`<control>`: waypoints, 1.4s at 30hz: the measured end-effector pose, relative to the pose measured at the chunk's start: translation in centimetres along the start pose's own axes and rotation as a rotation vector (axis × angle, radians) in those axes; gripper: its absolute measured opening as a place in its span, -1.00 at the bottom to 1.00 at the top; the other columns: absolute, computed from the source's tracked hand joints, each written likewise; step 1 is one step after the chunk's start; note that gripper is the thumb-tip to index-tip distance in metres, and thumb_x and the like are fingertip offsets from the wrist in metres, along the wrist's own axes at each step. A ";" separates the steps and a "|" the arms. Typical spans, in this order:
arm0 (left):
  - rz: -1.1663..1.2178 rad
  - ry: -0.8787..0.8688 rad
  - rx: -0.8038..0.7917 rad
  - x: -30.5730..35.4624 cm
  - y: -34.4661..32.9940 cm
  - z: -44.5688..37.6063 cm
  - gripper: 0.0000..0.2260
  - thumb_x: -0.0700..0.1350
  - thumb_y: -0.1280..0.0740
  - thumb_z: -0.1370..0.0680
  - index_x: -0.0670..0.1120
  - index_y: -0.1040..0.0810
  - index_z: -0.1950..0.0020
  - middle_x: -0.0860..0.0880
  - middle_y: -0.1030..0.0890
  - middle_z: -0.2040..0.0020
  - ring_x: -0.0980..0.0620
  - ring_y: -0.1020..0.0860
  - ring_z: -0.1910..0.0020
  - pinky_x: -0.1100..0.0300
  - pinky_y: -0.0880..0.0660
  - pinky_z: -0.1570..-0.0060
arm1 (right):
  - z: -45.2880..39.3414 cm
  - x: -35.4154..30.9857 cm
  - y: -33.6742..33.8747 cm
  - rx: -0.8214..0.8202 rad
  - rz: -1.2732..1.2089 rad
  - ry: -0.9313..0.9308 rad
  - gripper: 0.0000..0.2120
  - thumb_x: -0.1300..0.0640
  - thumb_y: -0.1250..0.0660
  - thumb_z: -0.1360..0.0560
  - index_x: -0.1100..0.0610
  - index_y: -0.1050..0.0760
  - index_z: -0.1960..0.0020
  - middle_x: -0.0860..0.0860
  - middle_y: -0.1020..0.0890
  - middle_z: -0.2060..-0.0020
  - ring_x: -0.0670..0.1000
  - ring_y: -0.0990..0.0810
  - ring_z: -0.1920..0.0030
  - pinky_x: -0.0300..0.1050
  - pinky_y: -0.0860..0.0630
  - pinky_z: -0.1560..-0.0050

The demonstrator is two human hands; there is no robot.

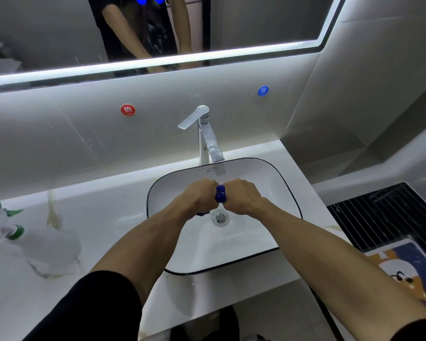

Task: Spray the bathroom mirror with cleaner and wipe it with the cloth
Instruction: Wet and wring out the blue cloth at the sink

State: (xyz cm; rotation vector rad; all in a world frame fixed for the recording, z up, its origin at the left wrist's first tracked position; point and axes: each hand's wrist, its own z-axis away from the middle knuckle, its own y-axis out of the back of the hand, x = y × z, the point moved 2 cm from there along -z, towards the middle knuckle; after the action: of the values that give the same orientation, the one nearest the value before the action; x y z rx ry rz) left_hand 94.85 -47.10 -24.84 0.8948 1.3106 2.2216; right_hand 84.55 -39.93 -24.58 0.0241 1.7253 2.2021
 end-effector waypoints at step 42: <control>0.498 0.019 0.093 -8.0 12.7 7.3 -0.83 -0.20 -0.33 -0.54 -0.05 -0.48 -0.12 -0.01 -0.61 0.05 0.00 -0.61 0.09 0.24 -0.53 0.19 | -3.9 -6.1 11.0 -0.216 -0.708 0.301 -0.78 0.03 -0.40 -0.54 0.16 -0.54 -0.06 0.14 -0.67 0.04 0.12 -0.66 0.06 -0.12 -0.59 0.17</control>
State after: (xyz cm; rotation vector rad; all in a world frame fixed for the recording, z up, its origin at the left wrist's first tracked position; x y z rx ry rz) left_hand 105.35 -53.70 -13.64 1.3612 1.3170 2.5510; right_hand 86.65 -47.56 -14.02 -0.8688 1.3197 1.8788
